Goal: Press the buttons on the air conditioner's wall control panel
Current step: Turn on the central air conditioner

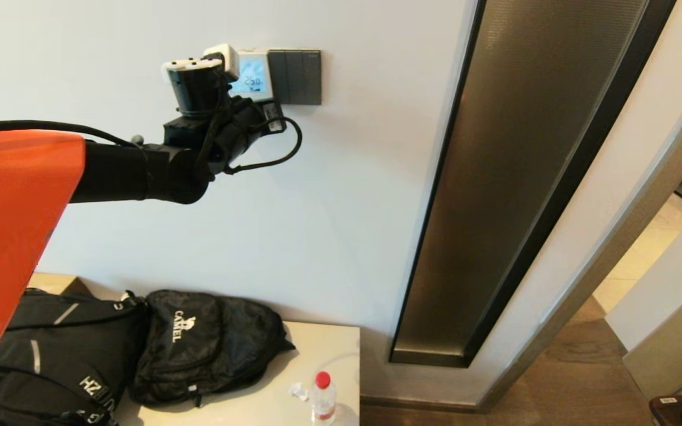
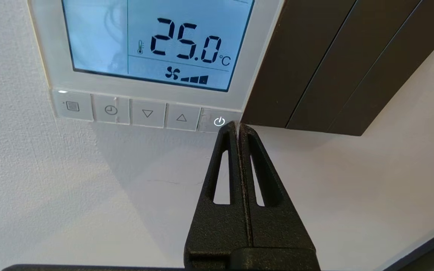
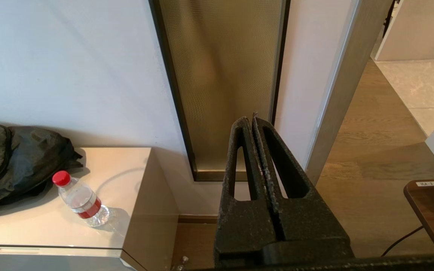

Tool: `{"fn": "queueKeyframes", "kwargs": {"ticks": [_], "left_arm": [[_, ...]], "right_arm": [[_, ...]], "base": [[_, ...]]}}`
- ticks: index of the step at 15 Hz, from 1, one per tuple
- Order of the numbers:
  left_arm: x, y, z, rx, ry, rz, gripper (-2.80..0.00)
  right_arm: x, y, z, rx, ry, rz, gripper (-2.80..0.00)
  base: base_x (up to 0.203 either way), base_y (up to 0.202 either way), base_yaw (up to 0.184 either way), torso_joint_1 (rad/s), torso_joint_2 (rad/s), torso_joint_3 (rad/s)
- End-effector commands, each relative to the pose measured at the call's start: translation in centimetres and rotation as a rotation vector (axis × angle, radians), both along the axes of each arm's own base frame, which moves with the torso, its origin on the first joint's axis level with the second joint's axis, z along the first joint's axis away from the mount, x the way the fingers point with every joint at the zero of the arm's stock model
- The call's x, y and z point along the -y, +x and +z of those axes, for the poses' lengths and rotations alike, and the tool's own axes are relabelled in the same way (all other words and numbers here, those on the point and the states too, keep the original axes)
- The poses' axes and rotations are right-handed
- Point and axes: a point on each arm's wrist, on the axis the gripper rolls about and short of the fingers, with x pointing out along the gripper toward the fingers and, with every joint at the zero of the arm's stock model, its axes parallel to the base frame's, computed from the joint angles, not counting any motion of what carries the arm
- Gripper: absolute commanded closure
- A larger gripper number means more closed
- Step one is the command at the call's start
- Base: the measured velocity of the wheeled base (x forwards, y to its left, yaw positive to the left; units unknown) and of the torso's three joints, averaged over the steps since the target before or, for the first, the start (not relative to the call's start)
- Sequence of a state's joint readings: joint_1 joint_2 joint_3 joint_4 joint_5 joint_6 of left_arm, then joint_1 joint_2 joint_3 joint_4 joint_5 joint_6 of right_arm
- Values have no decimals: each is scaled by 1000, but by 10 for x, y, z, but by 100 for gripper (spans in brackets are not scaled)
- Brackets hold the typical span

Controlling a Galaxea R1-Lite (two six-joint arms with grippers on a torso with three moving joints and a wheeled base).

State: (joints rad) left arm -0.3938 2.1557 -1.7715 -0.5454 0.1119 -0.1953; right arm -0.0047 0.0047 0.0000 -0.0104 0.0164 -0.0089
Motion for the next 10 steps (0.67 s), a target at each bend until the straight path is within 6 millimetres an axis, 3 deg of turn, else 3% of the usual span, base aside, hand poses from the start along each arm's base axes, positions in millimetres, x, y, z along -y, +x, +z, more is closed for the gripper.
{"fn": "queueKeyframes", "kwargs": {"ticks": [1, 6, 10], "left_arm": [[-5, -11, 9, 7, -6, 1, 0], [-18, -42, 14, 20, -10, 2, 0], [-36, -41, 11, 22, -9, 42, 0]], "right_arm": [[0, 0, 0, -1, 0, 1, 0], [0, 0, 0, 0, 0, 1, 0], [0, 0, 0, -1, 0, 1, 0]], "base": [[0, 0, 0, 0, 0, 0], [0, 0, 0, 0, 0, 0], [0, 0, 0, 0, 0, 0]]}}
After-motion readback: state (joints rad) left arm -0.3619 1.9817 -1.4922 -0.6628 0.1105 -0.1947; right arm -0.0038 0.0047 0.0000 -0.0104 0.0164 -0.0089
